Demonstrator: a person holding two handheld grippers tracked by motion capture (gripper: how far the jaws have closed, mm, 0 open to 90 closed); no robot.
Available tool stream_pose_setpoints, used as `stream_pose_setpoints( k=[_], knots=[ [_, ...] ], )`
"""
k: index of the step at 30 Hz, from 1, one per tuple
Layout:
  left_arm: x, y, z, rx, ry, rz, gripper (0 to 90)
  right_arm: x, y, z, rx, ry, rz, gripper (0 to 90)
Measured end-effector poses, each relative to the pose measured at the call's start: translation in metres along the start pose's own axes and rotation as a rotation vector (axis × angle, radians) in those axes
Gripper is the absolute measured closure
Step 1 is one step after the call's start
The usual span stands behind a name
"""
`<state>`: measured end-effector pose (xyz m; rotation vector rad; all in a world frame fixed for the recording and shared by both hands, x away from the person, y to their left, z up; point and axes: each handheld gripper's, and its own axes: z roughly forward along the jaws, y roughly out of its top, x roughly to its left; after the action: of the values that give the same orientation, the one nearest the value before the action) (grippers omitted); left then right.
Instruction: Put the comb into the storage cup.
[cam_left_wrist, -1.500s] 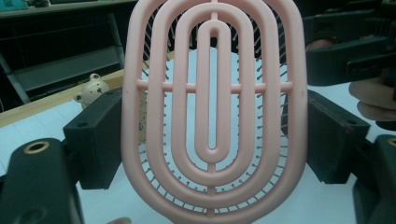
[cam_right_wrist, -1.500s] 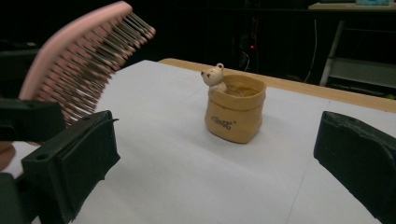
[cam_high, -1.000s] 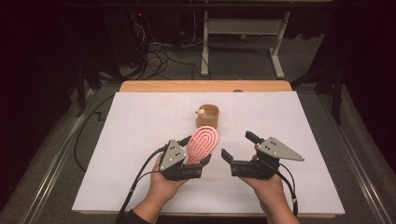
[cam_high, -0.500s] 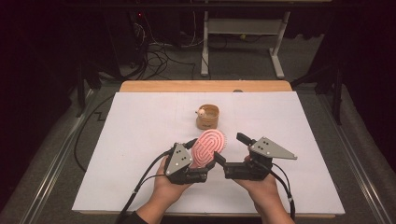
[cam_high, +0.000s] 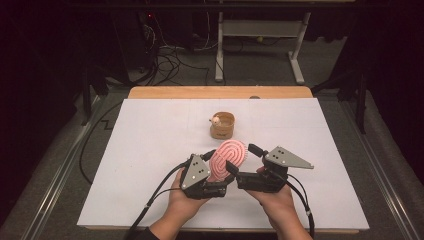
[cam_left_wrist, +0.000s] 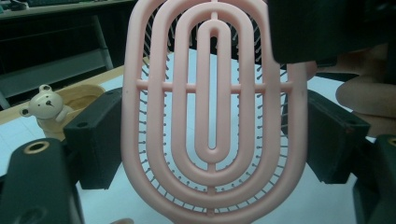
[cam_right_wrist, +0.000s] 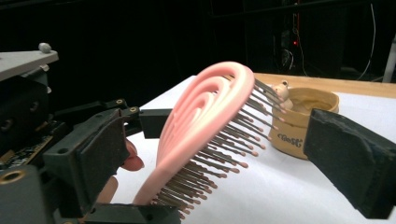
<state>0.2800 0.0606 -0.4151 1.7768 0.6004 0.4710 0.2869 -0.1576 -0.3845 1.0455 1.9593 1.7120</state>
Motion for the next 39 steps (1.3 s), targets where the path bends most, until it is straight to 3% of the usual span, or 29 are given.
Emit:
stream_pose_setpoints(
  k=[11,19,33,39],
  knots=[
    [-0.006,0.000,0.002,0.012,0.004,0.039,18.1,-0.004,-0.003,0.001,0.027,0.042,0.040,23.8],
    [-0.008,-0.001,0.003,0.014,0.002,0.040,18.1,-0.004,-0.003,0.002,0.040,0.070,0.071,33.1],
    [-0.010,-0.001,0.003,0.008,0.013,0.056,18.1,-0.006,-0.004,0.002,0.064,0.085,0.134,40.7],
    [-0.011,-0.001,0.003,0.002,0.016,0.060,18.1,-0.005,-0.005,0.003,0.068,0.096,0.140,47.0]
  ],
)
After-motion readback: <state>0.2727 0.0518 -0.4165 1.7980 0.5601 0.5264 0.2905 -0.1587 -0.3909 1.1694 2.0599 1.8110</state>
